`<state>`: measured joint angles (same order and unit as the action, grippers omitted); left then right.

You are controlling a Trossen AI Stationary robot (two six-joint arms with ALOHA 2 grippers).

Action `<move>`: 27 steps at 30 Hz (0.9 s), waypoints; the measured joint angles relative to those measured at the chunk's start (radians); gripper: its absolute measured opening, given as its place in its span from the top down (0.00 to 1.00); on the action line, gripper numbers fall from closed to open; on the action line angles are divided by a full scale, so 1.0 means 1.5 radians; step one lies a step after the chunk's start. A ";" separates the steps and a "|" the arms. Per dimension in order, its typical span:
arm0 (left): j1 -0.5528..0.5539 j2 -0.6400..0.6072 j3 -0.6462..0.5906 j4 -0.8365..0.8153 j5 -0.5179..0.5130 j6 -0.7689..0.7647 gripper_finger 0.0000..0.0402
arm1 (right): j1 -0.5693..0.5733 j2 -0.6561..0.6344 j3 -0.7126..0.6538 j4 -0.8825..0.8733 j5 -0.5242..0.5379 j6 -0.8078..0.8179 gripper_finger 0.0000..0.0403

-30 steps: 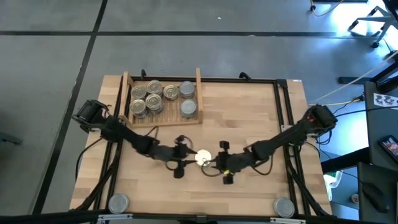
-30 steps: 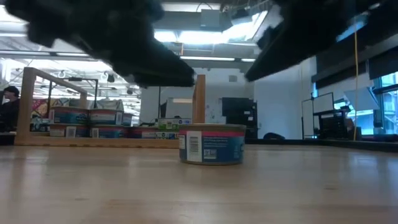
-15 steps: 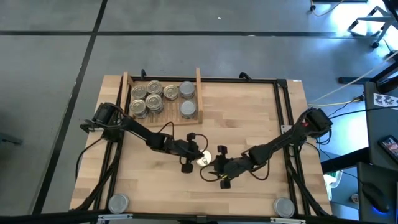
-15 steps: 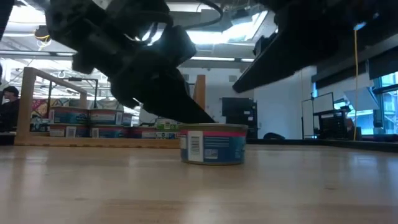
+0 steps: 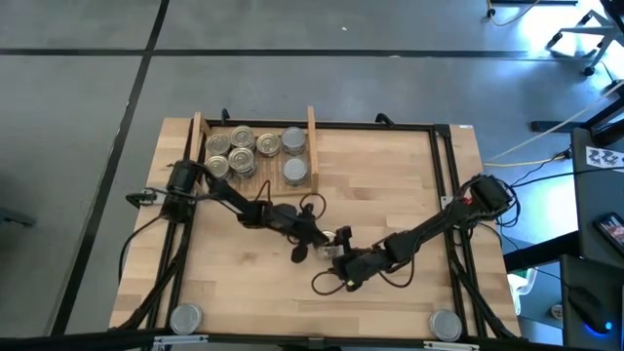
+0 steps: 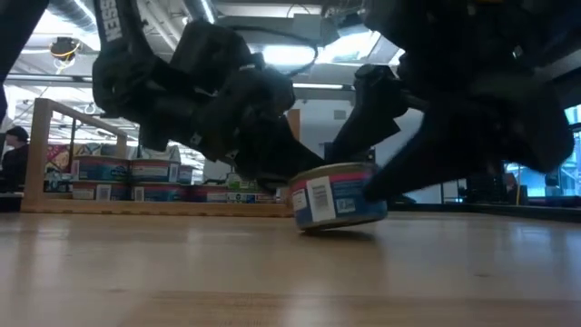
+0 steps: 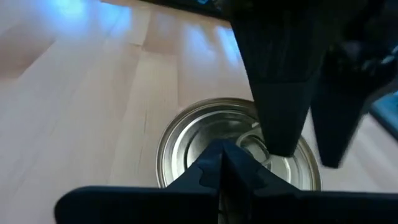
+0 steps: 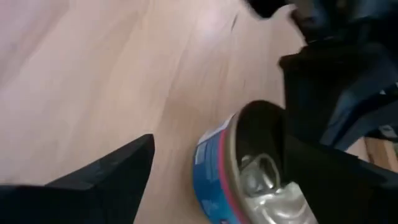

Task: Stack canned seafood by type on shelf
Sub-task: Stack the blue tuna can on top of the other blue tuna can on the shelf

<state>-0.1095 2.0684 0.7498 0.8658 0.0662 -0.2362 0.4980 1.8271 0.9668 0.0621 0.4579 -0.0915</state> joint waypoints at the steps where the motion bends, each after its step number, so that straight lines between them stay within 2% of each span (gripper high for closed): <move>1: 0.007 0.004 -0.004 0.017 0.013 -0.013 0.99 | 0.000 0.002 0.000 -0.006 0.004 -0.013 0.10; 8: 0.034 0.014 -0.008 0.044 0.067 -0.066 0.99 | 0.000 0.003 0.000 -0.064 0.094 -0.117 0.14; 15: 0.040 0.016 -0.010 0.055 0.075 -0.098 0.99 | 0.001 0.063 0.001 -0.028 0.148 -0.191 0.20; 19: 0.038 0.017 -0.010 0.058 0.070 -0.101 0.99 | 0.002 0.087 0.004 -0.012 0.212 -0.190 0.30; 24: 0.032 0.018 -0.015 0.081 0.059 -0.101 0.98 | 0.010 0.090 0.009 -0.007 0.241 -0.180 0.53; 27: 0.023 0.007 -0.015 0.081 0.063 -0.103 0.96 | 0.034 0.086 0.023 -0.031 0.246 -0.166 0.53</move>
<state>-0.0744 2.0788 0.7277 0.9876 0.1605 -0.3912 0.5493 1.9567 1.0009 0.0153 0.8274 -0.3401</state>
